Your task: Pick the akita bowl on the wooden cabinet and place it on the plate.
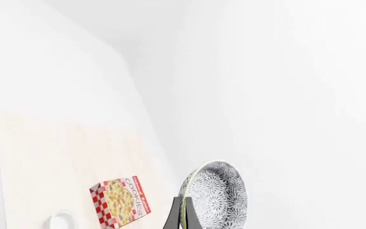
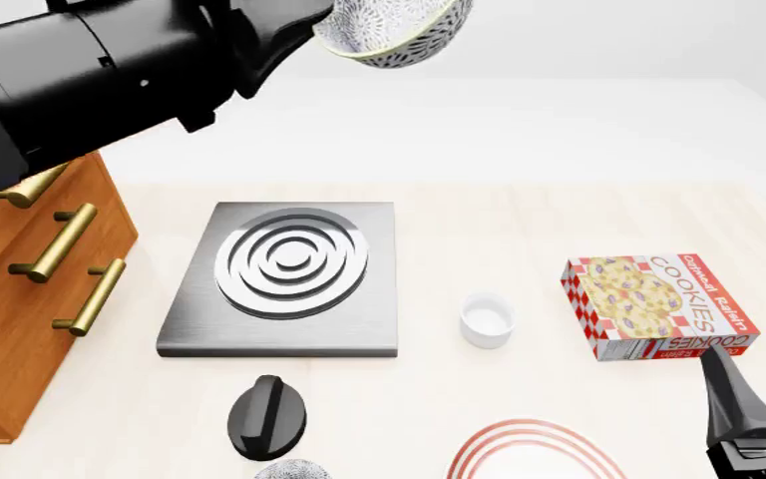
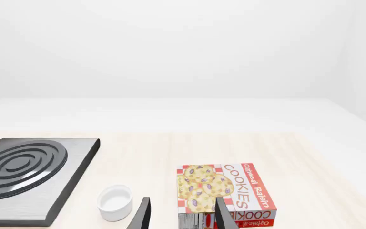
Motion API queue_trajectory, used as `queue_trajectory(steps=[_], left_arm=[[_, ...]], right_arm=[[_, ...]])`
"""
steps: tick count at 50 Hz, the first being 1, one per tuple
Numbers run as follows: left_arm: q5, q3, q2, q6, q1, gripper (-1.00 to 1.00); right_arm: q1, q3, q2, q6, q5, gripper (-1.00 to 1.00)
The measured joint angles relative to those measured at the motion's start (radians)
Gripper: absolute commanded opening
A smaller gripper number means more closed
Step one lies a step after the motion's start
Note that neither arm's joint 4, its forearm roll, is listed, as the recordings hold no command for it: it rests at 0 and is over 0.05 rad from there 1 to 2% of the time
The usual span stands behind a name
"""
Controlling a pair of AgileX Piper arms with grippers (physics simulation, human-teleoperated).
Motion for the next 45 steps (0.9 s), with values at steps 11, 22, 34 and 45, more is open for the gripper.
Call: queue_trajectory(steps=[11,22,34,45], left_arm=[[-0.012,0.022,0.029,-0.003,-0.048,-1.00],[-0.045,0.079,0.047,-0.025,-0.088,-1.00],[-0.087,0.145,0.061,-0.063,-0.129,-1.00],[-0.104,0.184,0.076,-0.076,-0.165,-1.00]], right_arm=[[0.000,0.000,0.000,0.000,0.000,1.00],[0.000,0.000,0.000,0.000,0.000,1.00],[0.000,0.000,0.000,0.000,0.001,1.00],[0.000,0.000,0.000,0.000,0.001,1.00]])
